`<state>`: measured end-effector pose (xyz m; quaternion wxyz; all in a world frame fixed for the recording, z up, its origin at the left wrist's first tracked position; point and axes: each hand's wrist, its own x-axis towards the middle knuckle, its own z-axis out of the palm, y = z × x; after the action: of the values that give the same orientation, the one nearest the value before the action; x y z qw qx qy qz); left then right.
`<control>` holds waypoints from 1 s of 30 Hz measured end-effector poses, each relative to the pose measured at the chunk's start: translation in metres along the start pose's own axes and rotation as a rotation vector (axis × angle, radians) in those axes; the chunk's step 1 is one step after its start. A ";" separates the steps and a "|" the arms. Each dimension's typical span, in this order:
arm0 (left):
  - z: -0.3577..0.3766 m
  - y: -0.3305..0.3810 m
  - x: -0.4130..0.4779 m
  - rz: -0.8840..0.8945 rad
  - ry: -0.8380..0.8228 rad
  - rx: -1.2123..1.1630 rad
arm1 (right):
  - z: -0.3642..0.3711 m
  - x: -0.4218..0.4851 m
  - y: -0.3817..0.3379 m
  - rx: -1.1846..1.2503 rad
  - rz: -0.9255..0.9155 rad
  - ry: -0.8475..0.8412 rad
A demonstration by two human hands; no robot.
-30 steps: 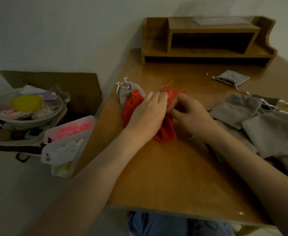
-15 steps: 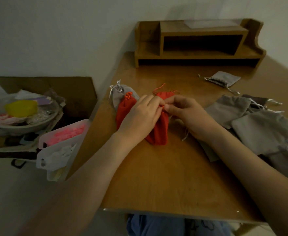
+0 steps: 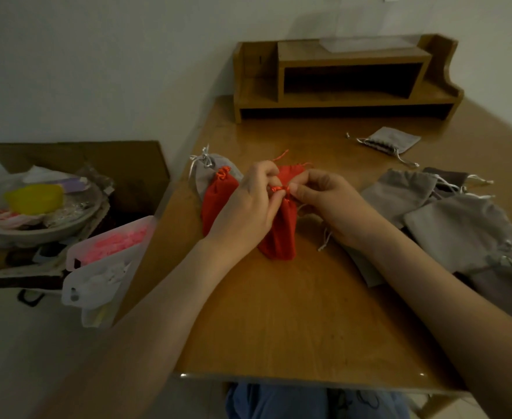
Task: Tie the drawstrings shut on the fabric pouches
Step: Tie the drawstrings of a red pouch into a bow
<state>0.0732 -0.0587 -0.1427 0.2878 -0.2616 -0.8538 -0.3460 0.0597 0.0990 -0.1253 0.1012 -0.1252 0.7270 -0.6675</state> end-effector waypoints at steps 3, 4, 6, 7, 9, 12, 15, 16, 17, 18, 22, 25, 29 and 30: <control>0.001 -0.001 0.000 -0.033 0.068 -0.053 | 0.002 0.000 0.001 0.041 -0.072 -0.020; 0.001 -0.002 0.000 -0.061 0.085 -0.068 | 0.003 0.001 0.001 0.057 -0.102 -0.018; 0.000 -0.003 0.002 -0.119 0.105 -0.103 | 0.005 0.001 0.000 0.069 -0.157 -0.021; 0.000 -0.003 0.002 -0.126 0.109 -0.119 | 0.006 0.001 -0.001 0.062 -0.179 -0.027; 0.000 -0.002 0.003 -0.103 0.113 -0.153 | 0.006 0.001 -0.001 0.046 -0.209 -0.041; 0.001 -0.002 0.002 -0.105 0.117 -0.211 | 0.004 0.001 -0.001 0.025 -0.246 -0.038; 0.003 0.000 0.002 -0.128 0.113 -0.270 | 0.005 0.002 -0.001 0.023 -0.266 -0.003; 0.004 0.000 0.002 -0.143 0.113 -0.303 | 0.006 0.002 -0.001 0.029 -0.263 0.012; 0.005 -0.001 0.002 -0.167 0.116 -0.339 | 0.006 0.002 -0.001 0.032 -0.257 0.029; 0.006 -0.002 0.003 -0.196 0.117 -0.375 | 0.006 0.003 0.000 0.031 -0.250 0.045; 0.008 -0.001 0.003 -0.233 0.117 -0.394 | 0.007 0.003 0.002 -0.025 -0.230 0.060; 0.004 0.003 0.004 -0.321 0.163 -0.250 | 0.008 0.002 0.001 -0.048 -0.237 0.063; -0.001 -0.002 0.004 -0.347 0.195 0.011 | 0.010 0.001 -0.001 -0.028 -0.250 0.057; -0.001 -0.003 0.003 -0.319 0.185 0.025 | 0.010 0.001 -0.001 -0.027 -0.249 0.052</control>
<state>0.0695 -0.0603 -0.1413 0.3099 -0.0865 -0.8586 -0.3992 0.0620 0.0886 -0.1248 -0.0032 -0.1984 0.7170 -0.6682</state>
